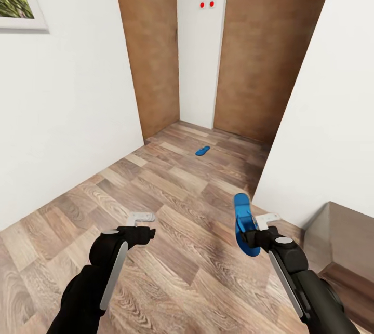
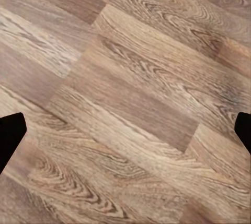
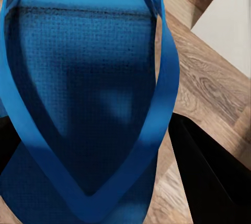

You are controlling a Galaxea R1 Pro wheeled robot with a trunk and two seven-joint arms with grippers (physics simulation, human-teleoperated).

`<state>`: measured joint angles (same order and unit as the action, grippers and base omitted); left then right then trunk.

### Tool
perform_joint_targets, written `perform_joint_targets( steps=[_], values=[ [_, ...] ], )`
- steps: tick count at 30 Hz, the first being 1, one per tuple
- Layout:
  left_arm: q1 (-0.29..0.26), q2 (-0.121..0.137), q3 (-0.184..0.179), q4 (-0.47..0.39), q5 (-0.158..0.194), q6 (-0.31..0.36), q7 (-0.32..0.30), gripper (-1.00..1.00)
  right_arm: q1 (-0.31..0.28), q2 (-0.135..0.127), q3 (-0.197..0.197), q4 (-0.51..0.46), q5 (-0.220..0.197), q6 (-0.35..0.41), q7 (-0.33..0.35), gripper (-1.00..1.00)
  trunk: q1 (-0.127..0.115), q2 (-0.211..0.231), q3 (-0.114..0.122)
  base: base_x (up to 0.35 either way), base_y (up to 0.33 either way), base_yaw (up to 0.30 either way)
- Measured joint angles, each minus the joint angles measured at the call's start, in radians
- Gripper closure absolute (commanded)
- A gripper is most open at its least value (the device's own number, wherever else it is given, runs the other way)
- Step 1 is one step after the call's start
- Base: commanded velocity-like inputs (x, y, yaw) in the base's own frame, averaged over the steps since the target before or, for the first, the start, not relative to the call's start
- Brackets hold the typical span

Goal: In the bedroom, move the book from the bed onto either nightstand, and place the two sandals side by side next to the bed.

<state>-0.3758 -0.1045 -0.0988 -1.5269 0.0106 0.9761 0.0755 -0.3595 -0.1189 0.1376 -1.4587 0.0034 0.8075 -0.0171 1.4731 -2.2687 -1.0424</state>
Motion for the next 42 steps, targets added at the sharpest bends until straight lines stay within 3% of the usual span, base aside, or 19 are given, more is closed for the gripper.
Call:
perform_joint_targets(
  steps=[25,42],
  values=[
    [0.000,0.000,0.000,0.000,0.000,0.000,0.000,-1.00,0.000,0.000,0.000,0.000,0.000,0.000,0.000,1.00,0.000,0.000,0.000,0.302,0.202,-0.276],
    [0.000,0.000,0.000,0.000,0.001,0.000,0.000,-1.00,0.000,0.000,0.000,0.001,0.002,0.001,0.000,1.00,0.000,0.000,0.000,0.290,0.214,-0.030]
  ],
)
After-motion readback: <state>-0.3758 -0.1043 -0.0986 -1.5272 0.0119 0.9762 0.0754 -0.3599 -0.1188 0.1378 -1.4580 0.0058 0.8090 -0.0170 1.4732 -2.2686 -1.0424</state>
